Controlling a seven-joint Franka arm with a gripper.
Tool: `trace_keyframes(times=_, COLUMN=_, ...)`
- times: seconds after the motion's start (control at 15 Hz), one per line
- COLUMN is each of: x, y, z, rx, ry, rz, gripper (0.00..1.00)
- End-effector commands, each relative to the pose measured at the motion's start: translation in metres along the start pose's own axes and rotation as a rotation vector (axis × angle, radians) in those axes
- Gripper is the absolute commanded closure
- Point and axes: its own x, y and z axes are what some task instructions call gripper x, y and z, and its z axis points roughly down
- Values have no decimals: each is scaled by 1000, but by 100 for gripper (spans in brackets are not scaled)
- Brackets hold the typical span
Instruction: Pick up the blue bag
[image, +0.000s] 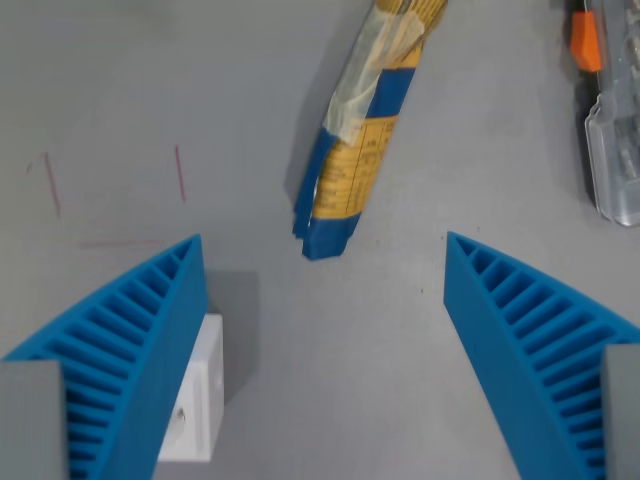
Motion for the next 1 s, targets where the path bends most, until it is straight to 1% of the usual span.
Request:
trace_keyframes(times=0.07, x=5, y=9, z=13, rx=29, ry=24, rz=208, gripper=0)
trace_keyframes(times=0.2, x=10, y=15, z=23, rx=32, ry=29, rz=230, gripper=0)
trace_keyframes(times=0.33, x=18, y=20, z=33, rx=33, ry=26, rz=249, gripper=0)
trace_keyframes(times=0.53, x=33, y=22, z=48, rx=28, ry=-2, rz=262, gripper=0)
trace_keyframes(times=0.67, x=41, y=23, z=58, rx=28, ry=-15, rz=271, gripper=0)
trace_keyframes(times=0.73, x=43, y=23, z=62, rx=27, ry=-16, rz=270, gripper=0)
trace_keyframes(times=0.87, x=41, y=24, z=66, rx=26, ry=-1, rz=269, gripper=0)
trace_keyframes(times=1.0, x=35, y=25, z=65, rx=26, ry=15, rz=265, gripper=0)
